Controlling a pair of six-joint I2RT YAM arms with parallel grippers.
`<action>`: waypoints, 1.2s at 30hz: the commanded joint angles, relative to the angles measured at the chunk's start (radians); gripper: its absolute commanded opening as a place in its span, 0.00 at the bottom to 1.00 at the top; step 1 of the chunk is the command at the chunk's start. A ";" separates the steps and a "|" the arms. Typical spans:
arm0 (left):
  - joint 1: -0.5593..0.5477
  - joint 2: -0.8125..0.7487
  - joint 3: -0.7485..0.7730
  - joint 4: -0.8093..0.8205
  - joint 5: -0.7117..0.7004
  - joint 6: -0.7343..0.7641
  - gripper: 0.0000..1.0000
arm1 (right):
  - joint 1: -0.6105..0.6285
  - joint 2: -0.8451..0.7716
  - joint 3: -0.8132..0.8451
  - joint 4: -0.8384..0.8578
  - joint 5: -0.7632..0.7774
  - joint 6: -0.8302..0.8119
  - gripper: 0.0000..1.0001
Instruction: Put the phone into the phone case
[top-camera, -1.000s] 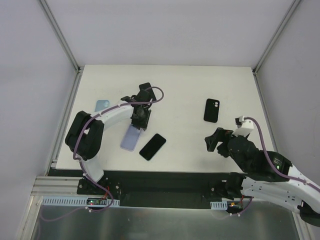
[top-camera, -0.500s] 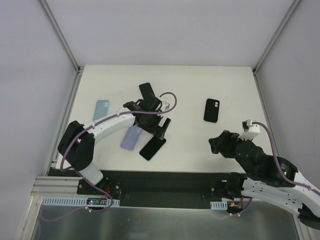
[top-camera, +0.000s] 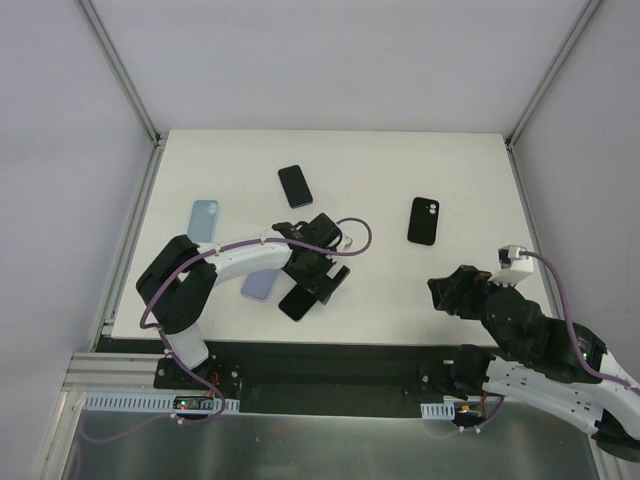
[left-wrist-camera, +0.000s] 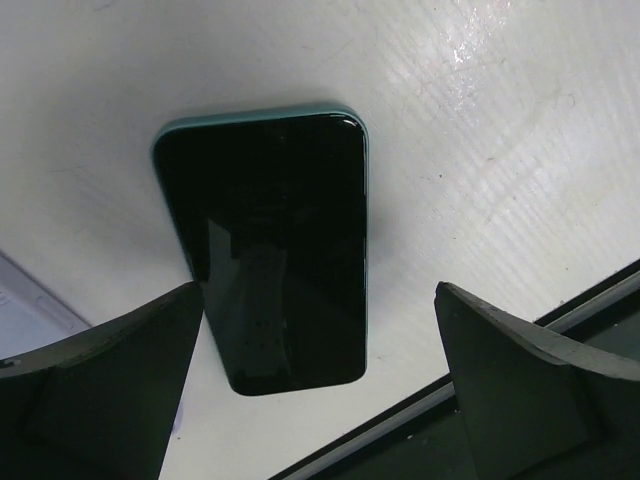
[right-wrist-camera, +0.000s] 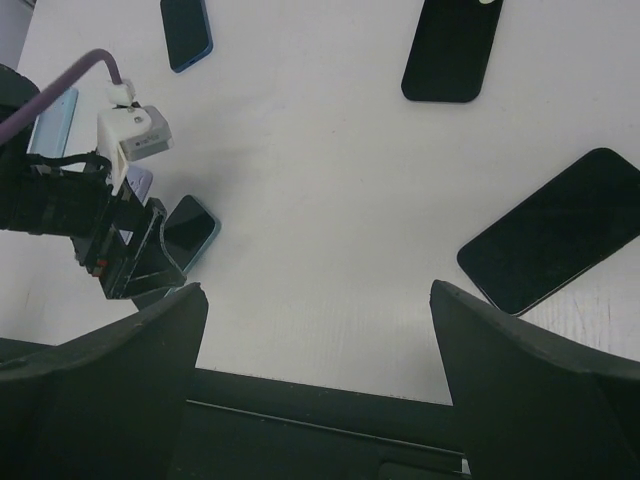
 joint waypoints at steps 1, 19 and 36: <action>-0.020 0.025 -0.019 0.020 -0.058 0.019 0.99 | 0.003 -0.004 0.055 -0.042 0.065 -0.018 0.96; -0.020 0.031 -0.016 0.030 -0.081 0.008 0.99 | 0.003 -0.047 0.039 -0.081 0.083 0.010 0.97; -0.020 0.043 0.019 -0.030 -0.135 0.062 0.99 | 0.003 -0.060 0.042 -0.084 0.074 -0.013 0.97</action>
